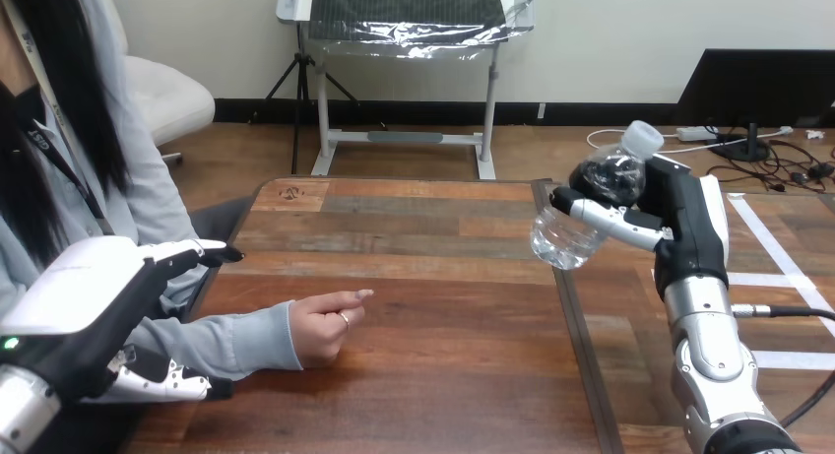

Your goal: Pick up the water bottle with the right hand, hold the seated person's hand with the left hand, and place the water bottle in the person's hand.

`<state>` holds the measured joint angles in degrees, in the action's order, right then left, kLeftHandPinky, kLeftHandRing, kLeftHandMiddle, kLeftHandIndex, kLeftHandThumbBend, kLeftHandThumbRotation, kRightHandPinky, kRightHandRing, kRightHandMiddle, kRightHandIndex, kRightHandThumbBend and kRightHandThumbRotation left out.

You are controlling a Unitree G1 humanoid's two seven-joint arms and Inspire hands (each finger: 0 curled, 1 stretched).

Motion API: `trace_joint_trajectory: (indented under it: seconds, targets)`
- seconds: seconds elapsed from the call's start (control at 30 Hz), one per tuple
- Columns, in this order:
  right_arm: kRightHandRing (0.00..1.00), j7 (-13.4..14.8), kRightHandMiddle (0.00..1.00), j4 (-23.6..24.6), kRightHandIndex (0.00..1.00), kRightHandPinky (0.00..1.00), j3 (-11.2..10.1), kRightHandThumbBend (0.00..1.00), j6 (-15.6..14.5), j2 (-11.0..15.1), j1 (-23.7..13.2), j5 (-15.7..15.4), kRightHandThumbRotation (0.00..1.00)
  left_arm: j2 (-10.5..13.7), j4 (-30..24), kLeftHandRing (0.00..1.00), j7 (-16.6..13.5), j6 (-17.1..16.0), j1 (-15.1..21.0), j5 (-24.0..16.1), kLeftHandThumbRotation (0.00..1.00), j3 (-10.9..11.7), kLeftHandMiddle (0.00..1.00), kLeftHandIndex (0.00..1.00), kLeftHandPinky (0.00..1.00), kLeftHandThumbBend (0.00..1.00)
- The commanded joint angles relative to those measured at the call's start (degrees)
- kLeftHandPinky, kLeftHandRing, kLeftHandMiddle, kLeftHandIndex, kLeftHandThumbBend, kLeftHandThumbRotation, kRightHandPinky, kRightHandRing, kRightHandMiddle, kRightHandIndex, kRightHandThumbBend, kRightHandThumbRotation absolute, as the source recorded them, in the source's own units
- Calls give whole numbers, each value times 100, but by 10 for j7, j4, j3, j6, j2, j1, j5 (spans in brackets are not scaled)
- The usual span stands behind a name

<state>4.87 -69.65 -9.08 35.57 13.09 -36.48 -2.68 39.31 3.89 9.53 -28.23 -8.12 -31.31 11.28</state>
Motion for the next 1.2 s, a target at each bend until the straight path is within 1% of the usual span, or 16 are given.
trace_joint_trajectory:
  seconds: [0.0,0.1,0.2,0.3,0.4,0.5,0.73,0.8,0.87,1.07,1.17]
  targets:
    - [39,-4,47,52,47,31,-3,76,31,-3,-29,12,0,29,21,79,5,5,50,-7,22,-19,78,78,74,100]
    - [39,-6,48,58,47,31,-3,76,36,-4,-25,13,0,35,36,77,8,6,60,-9,21,-28,77,77,74,100]
    - [39,-7,48,62,47,31,-2,75,44,-4,-21,12,0,36,48,76,15,17,70,-8,21,-37,76,76,73,100]
    - [39,-12,48,72,47,31,-2,75,44,-5,-16,15,0,38,61,75,19,25,81,-11,21,-47,75,75,72,100]
    - [39,-20,48,85,47,31,-3,75,43,-5,-10,20,0,39,73,74,28,35,92,-11,21,-58,74,75,71,100]
    - [39,-36,48,97,47,31,-5,73,46,-7,-4,29,0,40,90,72,30,37,104,-7,23,-67,73,74,69,100]
    - [39,-58,48,135,47,32,-7,73,39,-13,14,48,0,43,128,68,22,29,129,-13,24,-88,70,72,65,100]
    - [39,-74,48,150,47,32,-10,72,36,-17,21,62,0,43,148,66,16,25,141,-20,25,-98,69,71,63,100]
    - [39,-85,48,163,47,32,-10,72,35,-19,27,71,0,43,163,65,13,24,151,-23,26,-106,68,71,63,100]
    - [39,-104,47,206,47,32,-7,70,24,-25,47,87,0,40,196,63,13,29,172,-27,26,-125,66,69,61,100]
    - [39,-109,47,229,47,32,-5,70,18,-28,57,92,0,39,215,62,9,26,183,-31,26,-134,65,68,60,100]
